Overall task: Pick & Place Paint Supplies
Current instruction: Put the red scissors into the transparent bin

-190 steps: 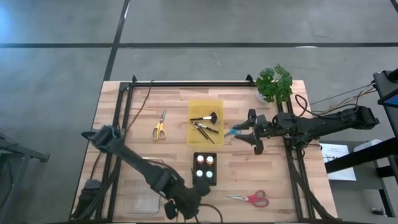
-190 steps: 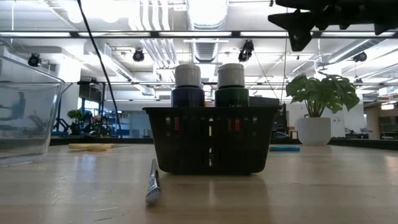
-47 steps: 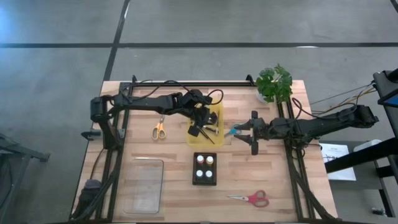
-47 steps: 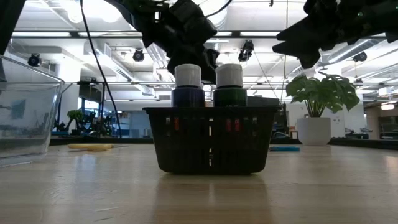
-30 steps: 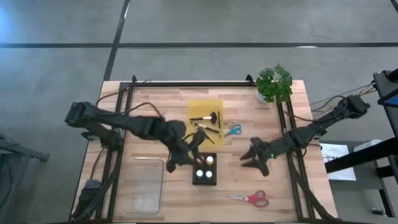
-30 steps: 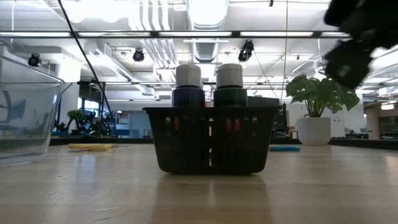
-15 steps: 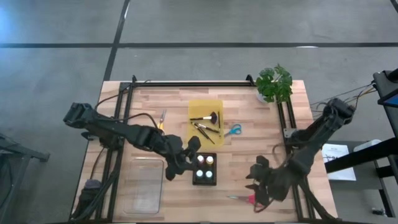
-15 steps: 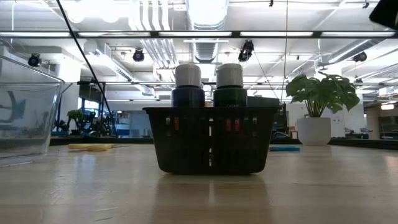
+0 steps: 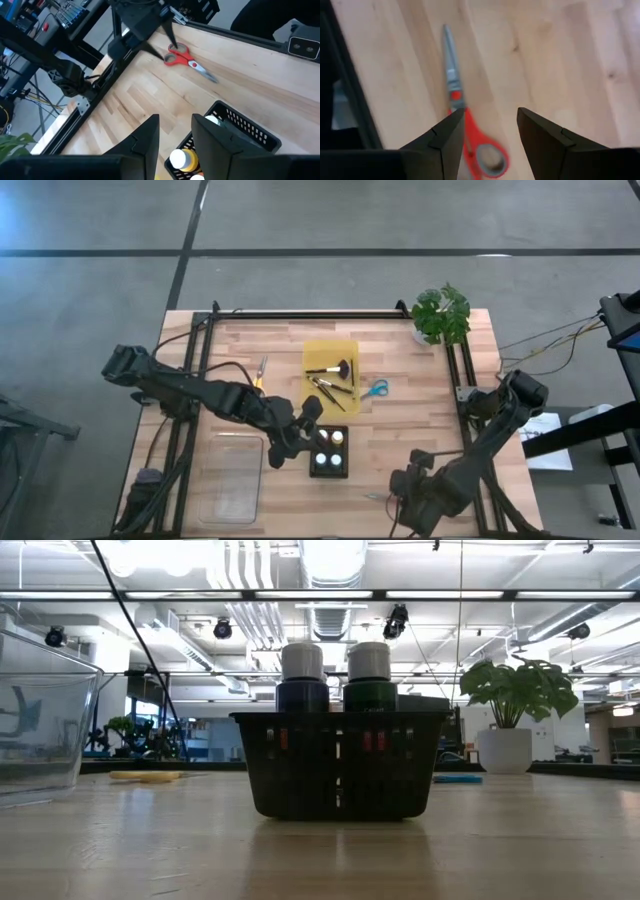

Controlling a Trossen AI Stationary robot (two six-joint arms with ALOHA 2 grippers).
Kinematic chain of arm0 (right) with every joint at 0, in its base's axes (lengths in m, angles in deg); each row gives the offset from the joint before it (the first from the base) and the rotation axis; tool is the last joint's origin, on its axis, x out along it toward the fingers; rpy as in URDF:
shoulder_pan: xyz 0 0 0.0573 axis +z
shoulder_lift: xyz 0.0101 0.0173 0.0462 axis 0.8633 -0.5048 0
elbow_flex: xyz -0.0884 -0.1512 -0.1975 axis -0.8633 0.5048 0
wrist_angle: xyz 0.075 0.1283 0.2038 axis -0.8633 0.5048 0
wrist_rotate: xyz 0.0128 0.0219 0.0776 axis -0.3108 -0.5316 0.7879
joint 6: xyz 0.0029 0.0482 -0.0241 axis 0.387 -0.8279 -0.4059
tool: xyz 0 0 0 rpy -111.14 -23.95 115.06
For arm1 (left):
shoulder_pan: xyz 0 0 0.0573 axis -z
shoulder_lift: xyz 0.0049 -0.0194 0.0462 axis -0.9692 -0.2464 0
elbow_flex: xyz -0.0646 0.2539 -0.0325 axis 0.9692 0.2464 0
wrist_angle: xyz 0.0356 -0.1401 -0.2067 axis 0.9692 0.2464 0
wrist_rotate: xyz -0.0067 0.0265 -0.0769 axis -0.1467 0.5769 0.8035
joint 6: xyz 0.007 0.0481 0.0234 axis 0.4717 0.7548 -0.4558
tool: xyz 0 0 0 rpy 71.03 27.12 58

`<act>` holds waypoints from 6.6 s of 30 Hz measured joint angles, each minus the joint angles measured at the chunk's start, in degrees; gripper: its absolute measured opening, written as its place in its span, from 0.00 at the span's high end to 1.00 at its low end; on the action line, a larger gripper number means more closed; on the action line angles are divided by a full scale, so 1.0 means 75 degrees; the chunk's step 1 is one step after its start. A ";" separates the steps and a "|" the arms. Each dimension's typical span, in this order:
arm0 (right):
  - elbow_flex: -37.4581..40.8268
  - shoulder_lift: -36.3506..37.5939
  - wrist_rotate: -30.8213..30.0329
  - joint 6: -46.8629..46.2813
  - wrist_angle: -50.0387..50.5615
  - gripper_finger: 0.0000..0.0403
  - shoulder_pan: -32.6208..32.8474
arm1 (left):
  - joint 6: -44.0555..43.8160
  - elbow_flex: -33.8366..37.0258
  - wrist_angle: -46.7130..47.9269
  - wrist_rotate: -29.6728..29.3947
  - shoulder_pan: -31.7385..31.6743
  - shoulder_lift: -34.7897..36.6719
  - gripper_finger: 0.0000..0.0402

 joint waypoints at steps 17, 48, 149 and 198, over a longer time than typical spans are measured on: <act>-0.0135 -0.0432 0.0187 0.0146 -0.0314 0.23 0.0584 | 0.0018 0.0000 0.0191 -0.0656 -0.0006 0.0000 0.70; 0.0242 -0.1515 0.1151 0.0864 -0.1168 0.22 0.0214 | -0.0047 -0.0003 0.0370 -0.0681 -0.0006 0.0003 0.70; 0.0664 -0.1256 0.1678 -0.0718 -0.2018 0.62 0.0867 | -0.0203 -0.0002 0.0641 -0.0673 -0.0006 0.0003 0.70; -0.1370 -0.0632 -0.3634 0.1419 0.1389 0.97 -0.0676 | -0.3710 0.0094 0.3797 -0.1510 -0.0012 0.0768 0.70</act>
